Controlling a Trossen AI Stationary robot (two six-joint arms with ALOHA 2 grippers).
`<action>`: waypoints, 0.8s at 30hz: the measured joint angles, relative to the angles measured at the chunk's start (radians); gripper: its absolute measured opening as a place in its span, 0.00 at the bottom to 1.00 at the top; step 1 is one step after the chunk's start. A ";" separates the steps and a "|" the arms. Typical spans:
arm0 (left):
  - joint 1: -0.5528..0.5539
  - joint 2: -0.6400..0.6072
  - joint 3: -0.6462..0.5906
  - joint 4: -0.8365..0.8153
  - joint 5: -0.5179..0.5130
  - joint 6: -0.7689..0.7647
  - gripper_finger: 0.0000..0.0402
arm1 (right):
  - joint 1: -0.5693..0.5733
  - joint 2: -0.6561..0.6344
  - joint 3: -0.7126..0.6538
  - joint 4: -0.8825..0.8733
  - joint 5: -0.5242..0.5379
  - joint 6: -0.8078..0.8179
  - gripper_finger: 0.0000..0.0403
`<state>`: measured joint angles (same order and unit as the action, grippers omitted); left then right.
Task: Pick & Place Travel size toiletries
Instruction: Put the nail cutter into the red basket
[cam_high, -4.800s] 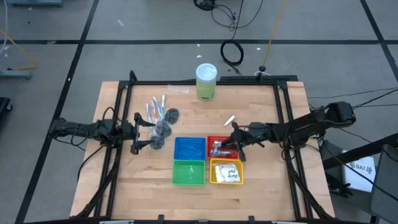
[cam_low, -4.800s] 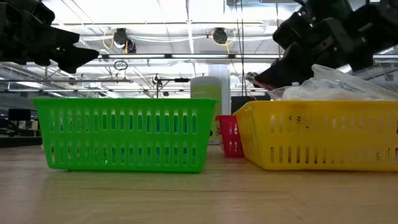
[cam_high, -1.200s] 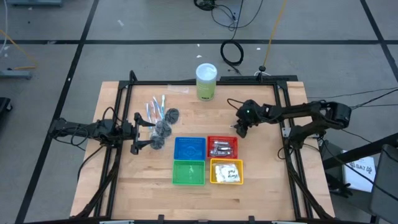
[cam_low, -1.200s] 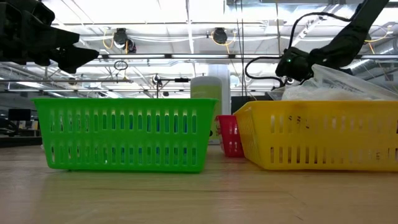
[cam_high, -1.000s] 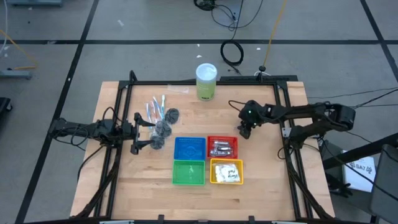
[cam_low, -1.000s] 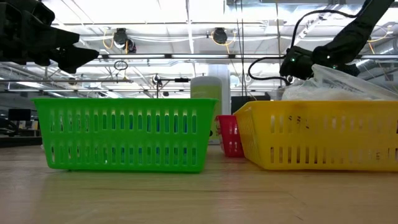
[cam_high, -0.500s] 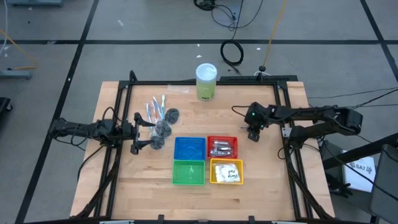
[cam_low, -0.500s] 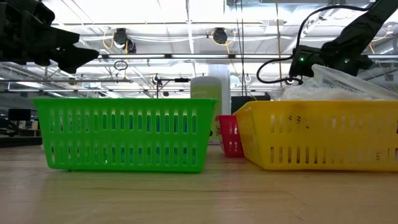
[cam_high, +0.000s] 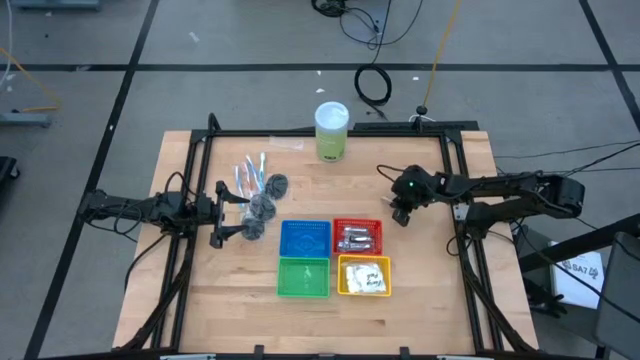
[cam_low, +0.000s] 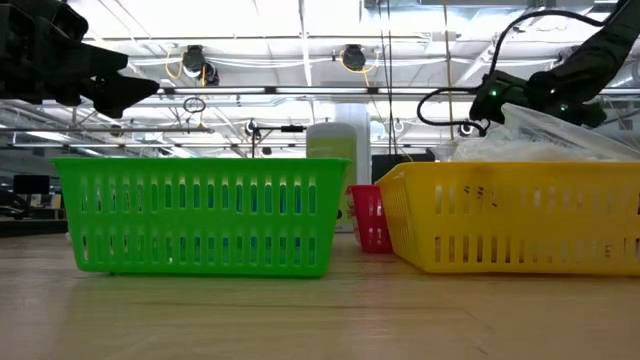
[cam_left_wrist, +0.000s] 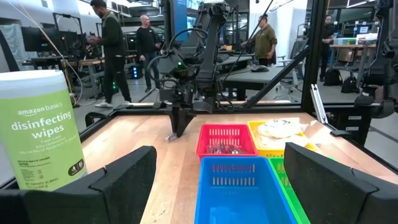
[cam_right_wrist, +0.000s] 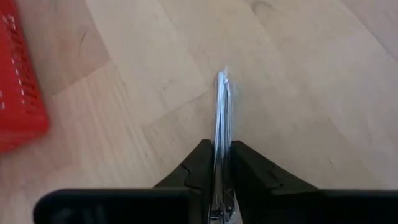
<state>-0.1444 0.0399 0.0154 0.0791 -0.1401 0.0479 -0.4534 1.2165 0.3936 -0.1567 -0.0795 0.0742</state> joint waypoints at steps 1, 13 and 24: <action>0.000 0.000 0.000 0.000 0.000 0.000 0.86 | 0.000 0.001 -0.005 0.018 0.000 0.010 0.10; 0.000 0.000 0.000 0.000 0.000 0.000 0.86 | 0.000 0.003 -0.104 0.371 0.002 0.073 0.09; 0.000 0.000 0.000 0.000 0.000 0.000 0.86 | 0.005 0.003 -0.218 0.736 -0.004 0.098 0.09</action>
<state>-0.1446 0.0399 0.0154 0.0792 -0.1400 0.0479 -0.4487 1.2194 0.1757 0.5789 -0.0834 0.1718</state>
